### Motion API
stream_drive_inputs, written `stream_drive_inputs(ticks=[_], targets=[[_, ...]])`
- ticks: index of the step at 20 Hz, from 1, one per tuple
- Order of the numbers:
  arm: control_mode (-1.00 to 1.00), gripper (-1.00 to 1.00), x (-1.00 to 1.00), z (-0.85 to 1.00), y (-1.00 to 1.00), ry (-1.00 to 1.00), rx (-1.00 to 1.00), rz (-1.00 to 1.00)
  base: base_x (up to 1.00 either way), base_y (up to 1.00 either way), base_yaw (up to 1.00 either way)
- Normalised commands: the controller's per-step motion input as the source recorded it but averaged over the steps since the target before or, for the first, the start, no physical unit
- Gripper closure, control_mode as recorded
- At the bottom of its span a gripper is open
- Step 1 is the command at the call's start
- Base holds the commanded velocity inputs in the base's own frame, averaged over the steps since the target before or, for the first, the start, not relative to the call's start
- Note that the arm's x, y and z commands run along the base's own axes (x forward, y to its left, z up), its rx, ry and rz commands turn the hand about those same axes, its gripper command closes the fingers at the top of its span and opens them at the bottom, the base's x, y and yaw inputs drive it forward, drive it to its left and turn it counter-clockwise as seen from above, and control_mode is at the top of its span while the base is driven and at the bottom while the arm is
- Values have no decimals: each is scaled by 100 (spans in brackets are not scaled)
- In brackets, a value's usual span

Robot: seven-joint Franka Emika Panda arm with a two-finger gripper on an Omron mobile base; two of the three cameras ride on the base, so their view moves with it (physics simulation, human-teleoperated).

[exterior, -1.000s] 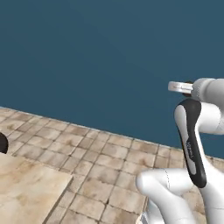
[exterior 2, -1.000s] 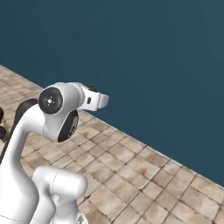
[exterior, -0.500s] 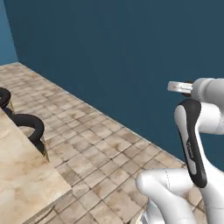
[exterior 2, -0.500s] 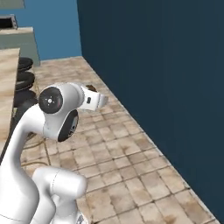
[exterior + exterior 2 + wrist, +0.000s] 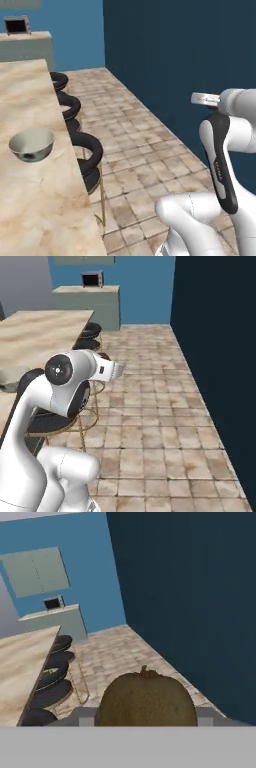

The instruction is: Retrieve the kiwi and apple from the fridge and place them into the bowl on the dining table.

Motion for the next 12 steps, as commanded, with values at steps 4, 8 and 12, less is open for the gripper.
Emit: stream_drive_inputs(ticks=[4,8,12], targets=[[100,100,0,0,0,0,0,0,91,4,67],[100,100,0,0,0,0,0,0,82,1,70],[100,100,0,0,0,0,0,0,78,0,73]])
